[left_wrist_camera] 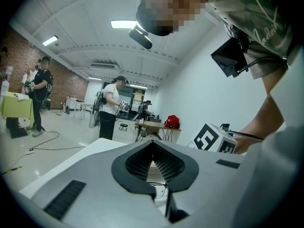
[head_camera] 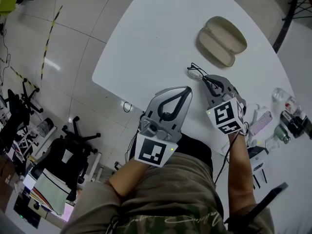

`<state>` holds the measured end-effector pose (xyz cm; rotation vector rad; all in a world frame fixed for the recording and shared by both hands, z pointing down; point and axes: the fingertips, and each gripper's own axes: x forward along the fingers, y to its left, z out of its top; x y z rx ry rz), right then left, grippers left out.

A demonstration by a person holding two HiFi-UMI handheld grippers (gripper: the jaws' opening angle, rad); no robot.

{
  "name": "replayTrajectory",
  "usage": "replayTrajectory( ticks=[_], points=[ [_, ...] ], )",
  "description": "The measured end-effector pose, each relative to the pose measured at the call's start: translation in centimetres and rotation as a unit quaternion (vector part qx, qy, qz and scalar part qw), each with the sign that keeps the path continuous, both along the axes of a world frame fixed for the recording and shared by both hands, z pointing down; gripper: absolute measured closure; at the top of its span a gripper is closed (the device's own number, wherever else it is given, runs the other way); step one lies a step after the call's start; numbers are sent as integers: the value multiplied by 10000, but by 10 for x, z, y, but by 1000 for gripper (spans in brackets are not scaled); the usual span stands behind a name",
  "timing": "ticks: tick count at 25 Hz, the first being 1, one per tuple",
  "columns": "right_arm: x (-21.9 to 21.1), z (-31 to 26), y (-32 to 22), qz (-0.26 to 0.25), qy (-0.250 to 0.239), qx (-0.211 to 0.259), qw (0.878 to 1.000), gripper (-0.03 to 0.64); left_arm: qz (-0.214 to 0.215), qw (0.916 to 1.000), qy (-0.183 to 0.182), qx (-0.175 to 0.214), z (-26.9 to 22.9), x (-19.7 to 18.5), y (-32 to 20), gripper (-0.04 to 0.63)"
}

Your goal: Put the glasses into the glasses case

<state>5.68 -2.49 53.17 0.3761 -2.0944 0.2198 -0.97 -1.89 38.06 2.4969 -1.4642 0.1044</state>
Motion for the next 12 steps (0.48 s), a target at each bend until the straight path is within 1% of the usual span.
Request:
replayTrajectory(
  ticks=[6,12],
  points=[
    [-3,-1,-6,-34,-5,21,10000,586,-45,10000,16,-36,1,-4,0,589],
    [-3,-3,-16,-5,-22,70,10000,586,-8,10000,-1,31,-2,-2,-3,589]
  ],
)
